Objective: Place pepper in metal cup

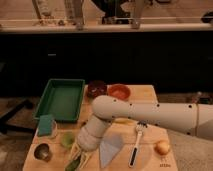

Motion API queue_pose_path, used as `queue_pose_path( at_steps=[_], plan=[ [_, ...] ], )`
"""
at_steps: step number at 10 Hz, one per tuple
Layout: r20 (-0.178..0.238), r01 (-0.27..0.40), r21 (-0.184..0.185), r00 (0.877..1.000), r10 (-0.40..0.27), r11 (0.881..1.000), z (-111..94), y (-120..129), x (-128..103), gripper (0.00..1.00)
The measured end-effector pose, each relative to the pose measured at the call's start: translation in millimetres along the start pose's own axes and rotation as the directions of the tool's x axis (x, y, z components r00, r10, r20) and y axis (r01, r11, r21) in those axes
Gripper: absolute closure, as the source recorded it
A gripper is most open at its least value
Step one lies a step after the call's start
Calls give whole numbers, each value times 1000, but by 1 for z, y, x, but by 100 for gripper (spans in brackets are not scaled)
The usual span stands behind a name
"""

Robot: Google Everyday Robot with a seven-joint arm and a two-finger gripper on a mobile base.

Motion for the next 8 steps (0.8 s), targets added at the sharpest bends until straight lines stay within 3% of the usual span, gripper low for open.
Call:
queue_pose_path(
  at_steps=[5, 8],
  plan=[
    [46, 2, 72, 999, -6, 997, 16, -10, -27, 100],
    [116, 63, 65, 991, -70, 996, 40, -31, -59, 100]
  ],
)
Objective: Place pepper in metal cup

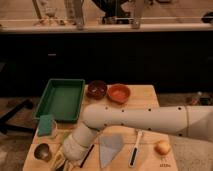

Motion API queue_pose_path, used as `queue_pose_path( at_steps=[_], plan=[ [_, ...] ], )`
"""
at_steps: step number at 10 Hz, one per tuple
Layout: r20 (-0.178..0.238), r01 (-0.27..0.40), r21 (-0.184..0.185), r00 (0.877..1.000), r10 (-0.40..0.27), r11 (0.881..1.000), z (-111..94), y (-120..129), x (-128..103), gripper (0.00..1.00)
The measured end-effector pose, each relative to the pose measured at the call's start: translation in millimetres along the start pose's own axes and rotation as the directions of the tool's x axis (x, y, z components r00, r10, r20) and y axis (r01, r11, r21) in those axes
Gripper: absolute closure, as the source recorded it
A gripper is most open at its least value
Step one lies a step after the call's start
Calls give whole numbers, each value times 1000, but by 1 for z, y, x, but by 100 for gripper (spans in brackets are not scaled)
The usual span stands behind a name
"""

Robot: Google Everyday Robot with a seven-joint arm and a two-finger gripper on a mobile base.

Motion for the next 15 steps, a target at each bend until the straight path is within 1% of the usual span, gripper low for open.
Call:
queue_pose_path(
  at_steps=[1, 2, 3, 6, 8, 13, 15],
  plan=[
    [28, 11, -3, 1000, -11, 1000, 10, -8, -5, 100],
    [53, 9, 1, 999, -9, 1000, 16, -15, -6, 100],
    [67, 6, 6, 998, -6, 1000, 19, -20, -7, 100],
    [107, -26, 39, 994, 21, 999, 26, -40, -6, 100],
    [145, -55, 57, 988, 46, 997, 27, -48, -2, 100],
    [145, -52, 58, 989, 43, 997, 27, -49, -2, 100],
    [148, -71, 58, 987, 62, 996, 30, -49, 2, 100]
  ],
)
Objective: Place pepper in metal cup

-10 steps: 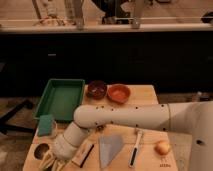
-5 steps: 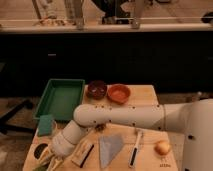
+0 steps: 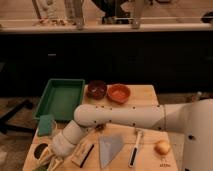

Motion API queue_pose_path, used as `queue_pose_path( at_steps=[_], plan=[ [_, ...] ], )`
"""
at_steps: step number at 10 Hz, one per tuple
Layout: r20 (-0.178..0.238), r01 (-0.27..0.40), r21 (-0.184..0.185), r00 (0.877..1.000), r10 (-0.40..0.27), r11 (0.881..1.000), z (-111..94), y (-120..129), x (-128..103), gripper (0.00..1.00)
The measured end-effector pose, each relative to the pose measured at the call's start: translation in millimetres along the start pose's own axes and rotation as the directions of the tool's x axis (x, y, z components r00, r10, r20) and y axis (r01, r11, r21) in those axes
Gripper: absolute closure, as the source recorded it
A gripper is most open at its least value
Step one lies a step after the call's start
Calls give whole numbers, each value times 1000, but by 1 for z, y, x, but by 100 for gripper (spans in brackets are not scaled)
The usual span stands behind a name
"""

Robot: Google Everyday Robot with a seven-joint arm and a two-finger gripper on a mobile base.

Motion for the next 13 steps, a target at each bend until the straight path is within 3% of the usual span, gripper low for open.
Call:
queue_pose_path(
  at_steps=[3, 5, 7, 11, 13],
  plan=[
    [-3, -23, -23, 1000, 23, 999, 24, -20, -3, 100],
    [-9, -20, -31, 1000, 20, 999, 28, -26, -9, 100],
    [5, -37, -15, 999, 37, 999, 27, -36, -16, 100],
    [91, -118, 4, 989, 117, 993, 35, -60, -26, 100],
    [164, -164, 12, 974, 160, 986, 41, -69, -19, 100]
  ],
)
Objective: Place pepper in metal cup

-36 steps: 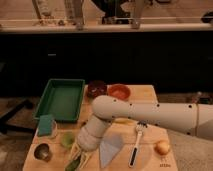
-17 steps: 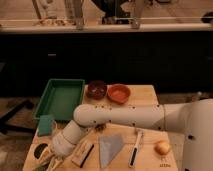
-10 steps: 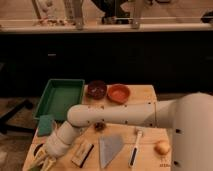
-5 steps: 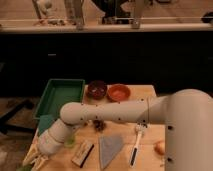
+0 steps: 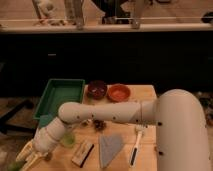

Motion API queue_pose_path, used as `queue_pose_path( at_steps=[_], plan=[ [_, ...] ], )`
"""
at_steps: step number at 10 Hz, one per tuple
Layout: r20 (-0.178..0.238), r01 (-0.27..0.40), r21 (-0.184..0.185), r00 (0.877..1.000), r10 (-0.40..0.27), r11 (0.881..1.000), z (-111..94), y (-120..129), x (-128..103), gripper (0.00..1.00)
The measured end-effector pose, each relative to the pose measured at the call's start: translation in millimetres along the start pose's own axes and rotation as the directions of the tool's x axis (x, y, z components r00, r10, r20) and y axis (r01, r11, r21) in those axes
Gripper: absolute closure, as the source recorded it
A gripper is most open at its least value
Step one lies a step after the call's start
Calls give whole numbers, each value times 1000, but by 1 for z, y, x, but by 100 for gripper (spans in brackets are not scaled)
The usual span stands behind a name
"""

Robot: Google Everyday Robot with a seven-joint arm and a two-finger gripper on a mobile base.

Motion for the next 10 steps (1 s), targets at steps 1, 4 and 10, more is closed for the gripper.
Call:
queue_pose_path(
  at_steps=[1, 4, 10],
  plan=[
    [29, -13, 8, 1000, 13, 1000, 1, -4, 4, 100],
    [71, -39, 28, 997, 37, 999, 1, -15, 11, 100],
    [85, -80, 60, 994, 75, 995, -12, -28, 18, 100]
  ],
)
